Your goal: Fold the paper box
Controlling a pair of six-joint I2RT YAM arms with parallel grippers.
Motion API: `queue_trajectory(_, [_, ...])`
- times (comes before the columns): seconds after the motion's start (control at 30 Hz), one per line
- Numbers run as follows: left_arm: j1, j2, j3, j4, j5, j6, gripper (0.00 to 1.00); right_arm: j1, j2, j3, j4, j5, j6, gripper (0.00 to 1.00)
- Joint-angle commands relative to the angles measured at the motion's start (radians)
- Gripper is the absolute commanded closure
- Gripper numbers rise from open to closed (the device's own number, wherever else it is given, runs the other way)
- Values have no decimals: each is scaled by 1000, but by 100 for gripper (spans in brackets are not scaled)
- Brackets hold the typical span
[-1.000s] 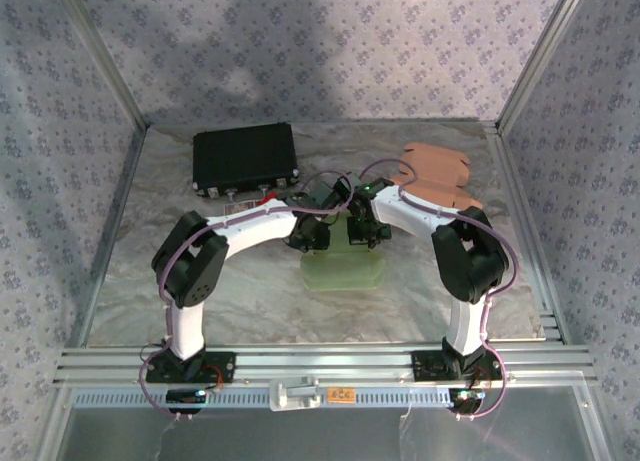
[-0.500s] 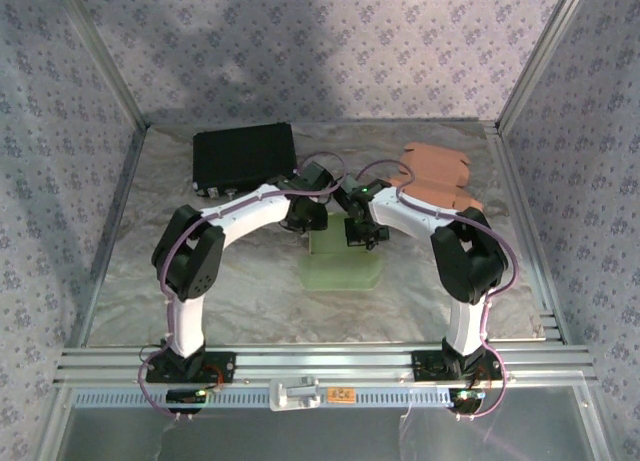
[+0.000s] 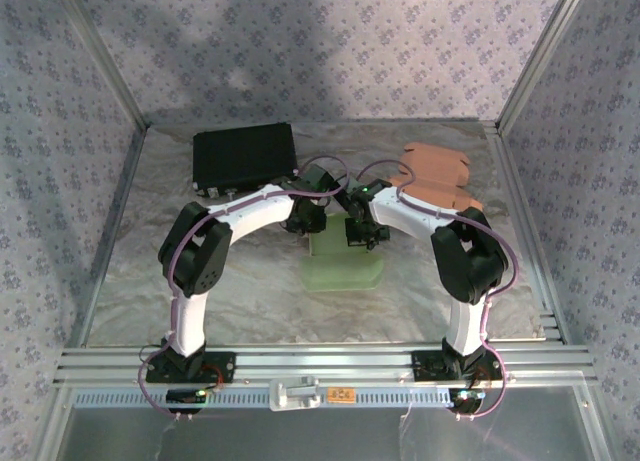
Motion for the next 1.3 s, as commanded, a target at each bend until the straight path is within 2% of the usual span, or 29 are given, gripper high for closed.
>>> queue_trajectory(0.0, [-26, 38, 56, -78, -74, 6, 100, 4, -22, 0, -29, 21, 17, 100])
queue_trajectory(0.2, [-61, 46, 71, -142, -184, -31, 100, 6, -24, 7, -33, 28, 23, 100])
queue_trajectory(0.43, [-66, 45, 82, -162, -203, -31, 100, 8, -22, 7, -33, 23, 29, 100])
queue_trajectory(0.53, [-75, 42, 105, -169, -192, -20, 78, 7, -16, 13, -37, 18, 30, 100])
queue_trajectory(0.63, [-87, 22, 152, -193, -180, -18, 67, 5, -10, 17, -42, 6, 36, 100])
queue_trajectory(0.87, [-78, -86, 215, -222, -57, -72, 60, -7, 8, 33, -71, -35, 88, 100])
queue_trajectory(0.97, [-54, -155, 228, -237, -32, -114, 54, -19, 17, 41, -91, -75, 134, 100])
queue_trajectory(1.17, [75, -347, 179, -256, -8, -177, 55, -95, 18, 26, -117, -251, 324, 100])
queue_trajectory(1.27, [155, -429, 84, -278, 44, -180, 57, -123, 15, -2, -111, -351, 462, 100])
